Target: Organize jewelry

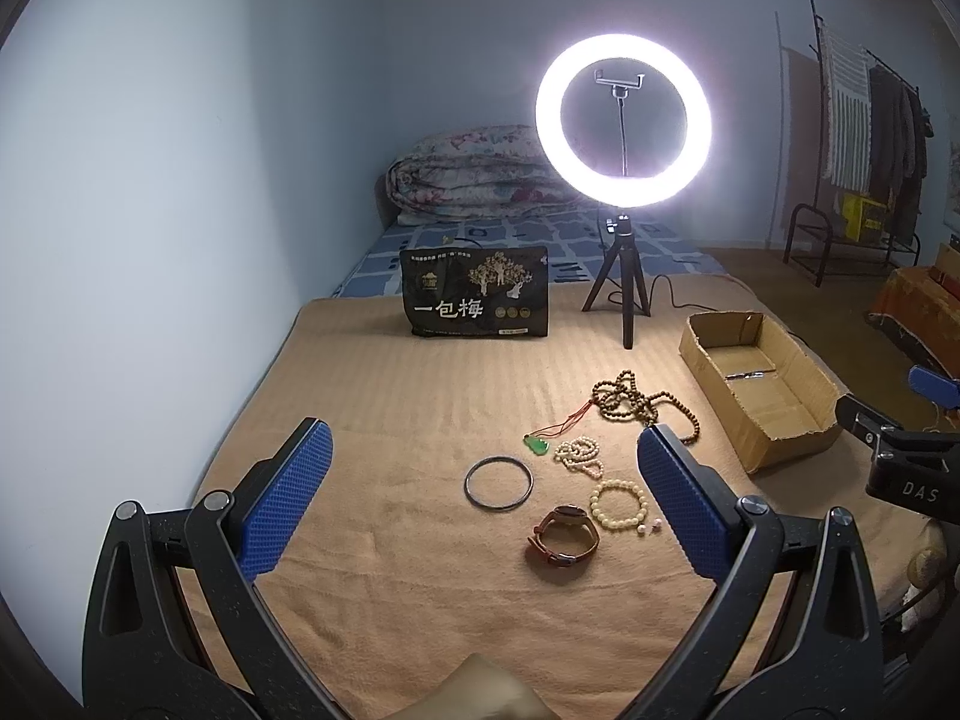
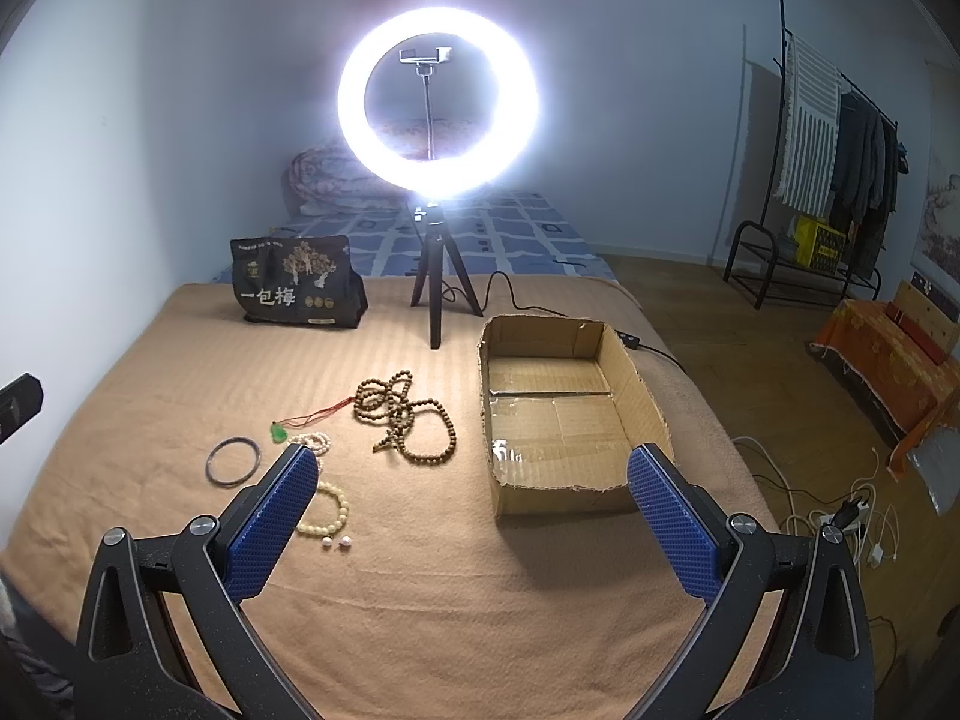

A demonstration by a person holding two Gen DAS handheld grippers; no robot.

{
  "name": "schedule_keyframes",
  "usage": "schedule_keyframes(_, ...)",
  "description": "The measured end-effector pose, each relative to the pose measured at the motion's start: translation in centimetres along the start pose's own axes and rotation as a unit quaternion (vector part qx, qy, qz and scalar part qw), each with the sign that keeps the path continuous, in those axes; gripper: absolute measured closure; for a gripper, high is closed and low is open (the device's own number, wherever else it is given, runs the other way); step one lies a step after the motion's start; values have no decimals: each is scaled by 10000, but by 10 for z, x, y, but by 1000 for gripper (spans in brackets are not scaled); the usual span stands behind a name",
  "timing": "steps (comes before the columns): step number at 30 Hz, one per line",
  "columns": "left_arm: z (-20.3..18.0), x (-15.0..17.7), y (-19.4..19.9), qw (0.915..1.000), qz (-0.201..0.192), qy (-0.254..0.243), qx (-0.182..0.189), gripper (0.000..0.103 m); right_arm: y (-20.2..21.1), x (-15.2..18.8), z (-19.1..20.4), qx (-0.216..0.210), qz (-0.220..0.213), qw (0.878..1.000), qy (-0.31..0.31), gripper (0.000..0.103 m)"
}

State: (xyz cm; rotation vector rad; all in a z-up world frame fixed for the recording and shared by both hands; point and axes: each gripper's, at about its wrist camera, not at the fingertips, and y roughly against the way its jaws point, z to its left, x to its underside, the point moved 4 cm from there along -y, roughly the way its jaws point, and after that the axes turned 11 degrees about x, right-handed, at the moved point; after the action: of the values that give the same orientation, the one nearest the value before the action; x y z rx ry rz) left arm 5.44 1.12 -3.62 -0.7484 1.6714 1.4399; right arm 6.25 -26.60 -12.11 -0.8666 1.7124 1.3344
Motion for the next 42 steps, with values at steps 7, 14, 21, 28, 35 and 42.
schedule_keyframes(7, 8, 4, -12, 9999, 99, 7, -138, 0, -2, 0, -4, -10, 40, 10000, -26, 0)
schedule_keyframes(14, 38, 8, -27, 9986, 232, 235, -405, 0, -21, 0, -7, -80, 283, 9995, -83, 0)
schedule_keyframes(21, 62, 11, -50, 9971, 613, 368, -251, 0, -35, 1, 8, -201, 399, 9987, 227, 1)
schedule_keyframes(28, 60, 20, -77, 9940, 987, 331, 337, 5, -60, 6, 31, -799, 506, 9945, 439, 1)
schedule_keyframes(35, 58, 49, -116, 9751, 1771, 955, 928, 41, -94, 12, 51, -995, 889, 9884, 723, 9)
schedule_keyframes(42, 36, 70, -140, 9585, 2214, 1125, 1398, 57, -123, 28, 77, -1402, 1484, 9748, 902, 23)
